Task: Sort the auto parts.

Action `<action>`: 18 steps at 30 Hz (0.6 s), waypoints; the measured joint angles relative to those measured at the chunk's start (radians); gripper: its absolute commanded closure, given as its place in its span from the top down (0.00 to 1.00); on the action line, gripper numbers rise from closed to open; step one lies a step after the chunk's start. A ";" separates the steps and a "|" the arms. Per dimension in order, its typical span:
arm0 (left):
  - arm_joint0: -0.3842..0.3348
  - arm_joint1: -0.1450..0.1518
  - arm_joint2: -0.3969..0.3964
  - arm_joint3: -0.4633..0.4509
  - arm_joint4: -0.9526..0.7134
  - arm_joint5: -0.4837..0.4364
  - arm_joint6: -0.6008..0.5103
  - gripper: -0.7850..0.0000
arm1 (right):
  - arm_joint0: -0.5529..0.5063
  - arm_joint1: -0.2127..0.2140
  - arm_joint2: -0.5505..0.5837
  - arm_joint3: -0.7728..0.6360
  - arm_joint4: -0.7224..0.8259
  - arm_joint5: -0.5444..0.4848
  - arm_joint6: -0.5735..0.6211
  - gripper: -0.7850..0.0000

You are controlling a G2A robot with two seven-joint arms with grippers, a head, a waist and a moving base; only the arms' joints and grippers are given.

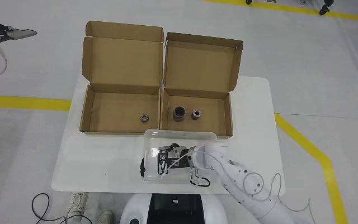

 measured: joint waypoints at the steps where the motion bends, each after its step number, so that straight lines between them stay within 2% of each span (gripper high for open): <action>1: 0.000 0.000 0.000 0.000 0.000 0.000 0.000 1.00 | -0.003 0.002 0.008 -0.008 0.005 -0.002 -0.012 0.00; 14: 0.000 0.000 0.000 0.000 0.000 0.000 0.000 1.00 | -0.026 0.029 0.089 -0.121 0.067 -0.014 -0.189 0.00; 18: 0.000 0.000 0.000 0.000 0.000 0.000 0.000 1.00 | -0.022 0.030 0.102 -0.155 0.109 0.002 -0.293 0.00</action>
